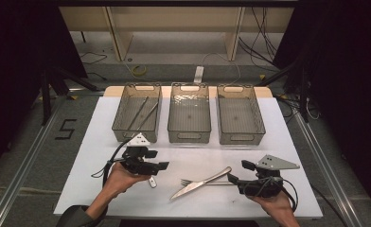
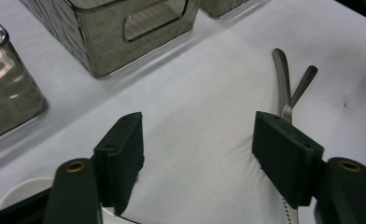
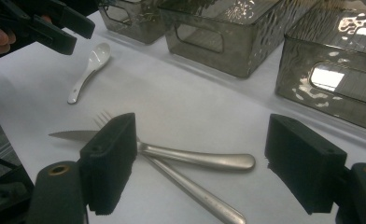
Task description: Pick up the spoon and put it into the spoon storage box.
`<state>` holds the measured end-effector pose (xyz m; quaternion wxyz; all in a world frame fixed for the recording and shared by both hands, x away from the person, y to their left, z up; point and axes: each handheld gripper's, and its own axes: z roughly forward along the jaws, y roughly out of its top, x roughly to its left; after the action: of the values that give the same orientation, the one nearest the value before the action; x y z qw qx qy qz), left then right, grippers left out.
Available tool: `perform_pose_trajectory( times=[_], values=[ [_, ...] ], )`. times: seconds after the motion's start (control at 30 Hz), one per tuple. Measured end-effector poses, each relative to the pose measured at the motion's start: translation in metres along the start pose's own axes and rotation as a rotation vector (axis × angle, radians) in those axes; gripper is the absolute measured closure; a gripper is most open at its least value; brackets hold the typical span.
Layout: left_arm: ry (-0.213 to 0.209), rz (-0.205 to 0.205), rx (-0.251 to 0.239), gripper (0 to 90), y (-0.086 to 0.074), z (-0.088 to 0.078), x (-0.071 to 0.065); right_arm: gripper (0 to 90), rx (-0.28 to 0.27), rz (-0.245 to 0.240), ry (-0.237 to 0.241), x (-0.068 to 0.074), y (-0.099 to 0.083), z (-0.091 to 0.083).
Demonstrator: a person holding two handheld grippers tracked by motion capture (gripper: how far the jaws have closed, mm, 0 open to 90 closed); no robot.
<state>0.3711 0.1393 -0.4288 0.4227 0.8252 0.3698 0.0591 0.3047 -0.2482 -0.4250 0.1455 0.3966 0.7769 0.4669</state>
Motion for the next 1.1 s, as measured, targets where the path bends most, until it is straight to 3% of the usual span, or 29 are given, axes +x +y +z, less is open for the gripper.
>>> perform_pose_trajectory(
  times=[0.27,0.43,0.5,0.73,1.0,1.1],
  values=[
    [0.030,0.012,0.087,62.0,-0.004,0.006,-0.005,26.3,0.010,-0.005,-0.003,0.000,-0.001,0.001],
    [0.012,0.047,0.175,80.8,-0.009,0.014,-0.013,26.5,0.018,-0.009,-0.008,0.001,0.000,0.001],
    [0.015,0.054,0.185,85.1,-0.010,0.015,-0.014,26.8,0.021,-0.017,-0.006,0.002,0.000,0.002],
    [0.038,0.071,0.264,88.7,-0.014,0.023,-0.015,26.9,0.030,-0.024,-0.004,0.003,-0.001,0.003],
    [0.077,0.061,0.368,88.8,-0.021,0.031,-0.008,27.0,0.035,-0.029,-0.003,0.004,-0.001,0.003],
    [0.071,0.049,0.394,88.8,-0.023,0.032,-0.006,27.0,0.038,-0.026,-0.005,0.004,-0.001,0.003]
  ],
)
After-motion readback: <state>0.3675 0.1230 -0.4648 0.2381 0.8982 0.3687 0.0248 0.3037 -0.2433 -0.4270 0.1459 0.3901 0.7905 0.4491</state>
